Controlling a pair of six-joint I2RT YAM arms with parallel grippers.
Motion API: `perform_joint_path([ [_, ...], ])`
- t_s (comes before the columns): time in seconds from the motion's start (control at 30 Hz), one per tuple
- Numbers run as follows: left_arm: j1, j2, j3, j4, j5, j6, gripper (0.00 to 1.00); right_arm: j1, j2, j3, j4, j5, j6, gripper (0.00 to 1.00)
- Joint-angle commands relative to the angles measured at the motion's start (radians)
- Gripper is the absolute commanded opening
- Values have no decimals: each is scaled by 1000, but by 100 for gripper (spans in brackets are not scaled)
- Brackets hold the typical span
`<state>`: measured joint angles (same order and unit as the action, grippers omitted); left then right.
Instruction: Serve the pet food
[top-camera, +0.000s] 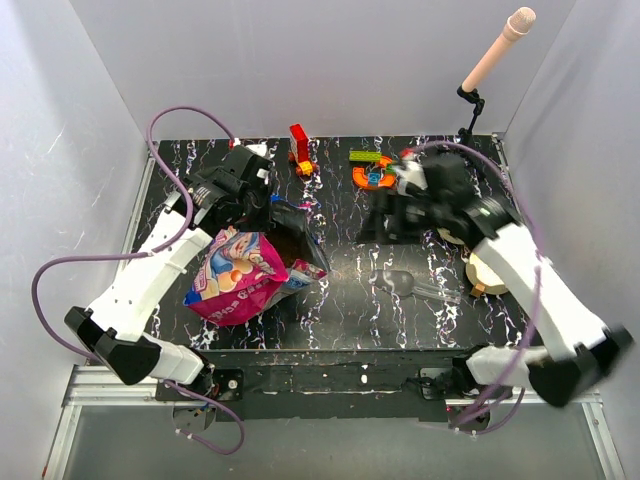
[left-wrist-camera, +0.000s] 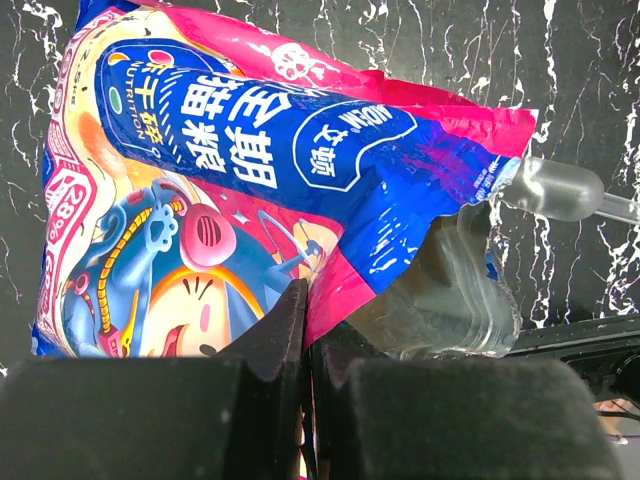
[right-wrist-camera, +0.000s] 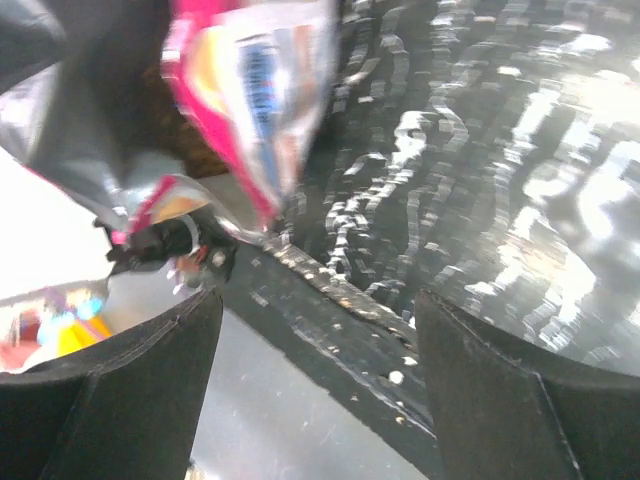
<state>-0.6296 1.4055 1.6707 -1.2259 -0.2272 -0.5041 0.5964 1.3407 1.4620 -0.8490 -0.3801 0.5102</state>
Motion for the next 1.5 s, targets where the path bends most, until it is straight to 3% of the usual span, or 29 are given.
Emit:
perform_joint_path([
  [0.0,5,-57,4,170,17,-11,0,-162,-266,-256,47,71,-4,85],
  [0.1,7,-65,14,177,64,4,0,-225,-301,-351,-2,222,39,85],
  [0.2,7,-86,0,186,115,-13,0,-306,-214,-388,-94,317,60,82],
  [0.3,7,-109,-22,200,178,-30,0,-395,-59,-402,-168,274,35,62],
  [0.63,7,-148,-29,209,227,-66,0,-405,87,-462,-55,190,-30,53],
  [0.9,7,-206,-97,264,207,-181,0,-405,90,-549,125,98,-189,65],
  [1.2,7,-186,-54,236,181,-149,0,-365,221,-548,237,52,-210,68],
  [1.33,7,-186,-49,237,174,-157,0,-323,268,-510,274,43,-124,64],
  [1.47,7,-191,-40,223,140,-155,0,-300,324,-421,292,-11,144,58],
])
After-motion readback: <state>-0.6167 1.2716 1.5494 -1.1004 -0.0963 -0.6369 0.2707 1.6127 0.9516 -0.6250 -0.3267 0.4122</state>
